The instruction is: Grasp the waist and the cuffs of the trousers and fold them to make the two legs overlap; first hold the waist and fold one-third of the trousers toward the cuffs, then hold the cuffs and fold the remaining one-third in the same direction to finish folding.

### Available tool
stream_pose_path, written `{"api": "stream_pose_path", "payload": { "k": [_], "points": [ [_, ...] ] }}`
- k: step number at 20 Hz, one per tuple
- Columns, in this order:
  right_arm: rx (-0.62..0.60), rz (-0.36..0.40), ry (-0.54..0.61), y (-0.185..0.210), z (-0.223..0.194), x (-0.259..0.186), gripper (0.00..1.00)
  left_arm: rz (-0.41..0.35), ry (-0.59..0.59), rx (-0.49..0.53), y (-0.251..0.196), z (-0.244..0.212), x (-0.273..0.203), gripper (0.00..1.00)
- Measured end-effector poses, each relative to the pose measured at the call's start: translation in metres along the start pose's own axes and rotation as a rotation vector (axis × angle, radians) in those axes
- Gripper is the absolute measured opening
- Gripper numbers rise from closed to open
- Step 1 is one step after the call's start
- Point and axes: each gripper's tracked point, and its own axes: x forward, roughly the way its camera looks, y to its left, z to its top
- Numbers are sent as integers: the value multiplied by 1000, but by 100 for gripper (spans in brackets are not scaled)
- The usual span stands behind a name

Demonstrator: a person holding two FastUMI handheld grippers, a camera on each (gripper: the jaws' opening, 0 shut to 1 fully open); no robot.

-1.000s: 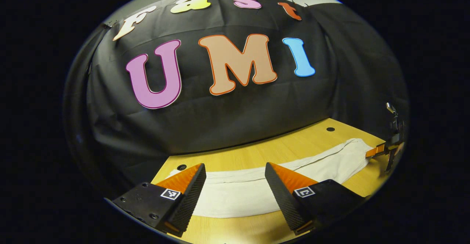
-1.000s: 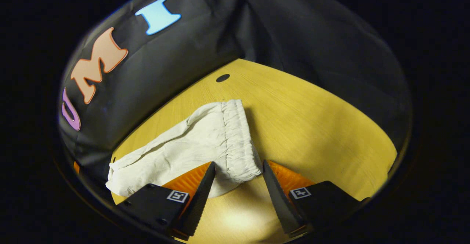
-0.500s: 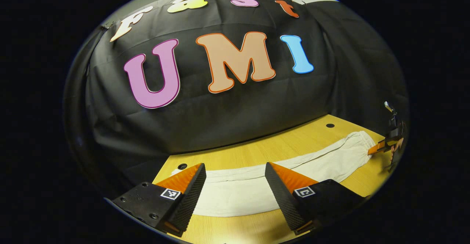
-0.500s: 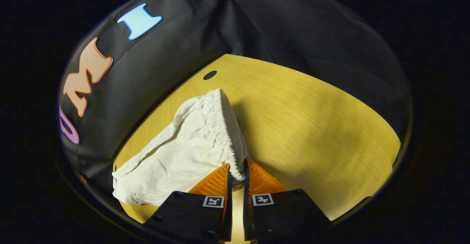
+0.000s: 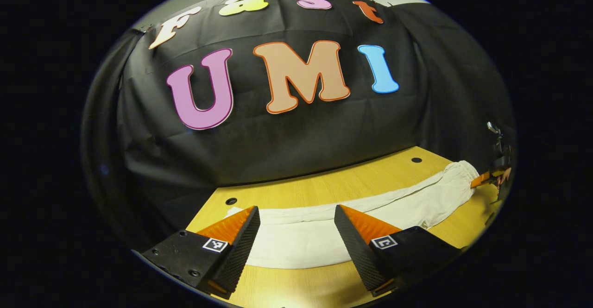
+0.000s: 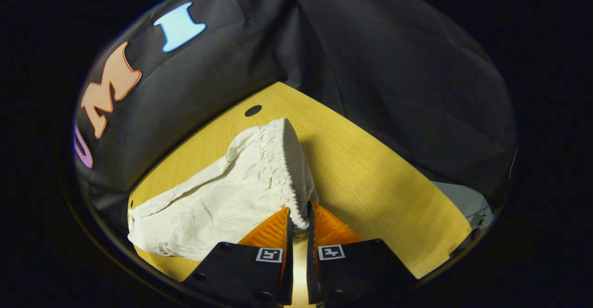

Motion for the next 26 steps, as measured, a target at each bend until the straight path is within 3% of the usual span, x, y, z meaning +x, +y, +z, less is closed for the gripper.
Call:
{"api": "stream_pose_path", "payload": {
  "k": [11,20,26],
  "points": [
    [-91,170,-147,115,49,-62,14,41,15,-59,66,-13,-8,96],
    [-227,285,-202,238,42,-95,13,105,40,-122,139,-42,-19,96],
    [-323,340,-189,305,13,-99,13,118,50,-123,172,-56,-24,96]
  ]
}}
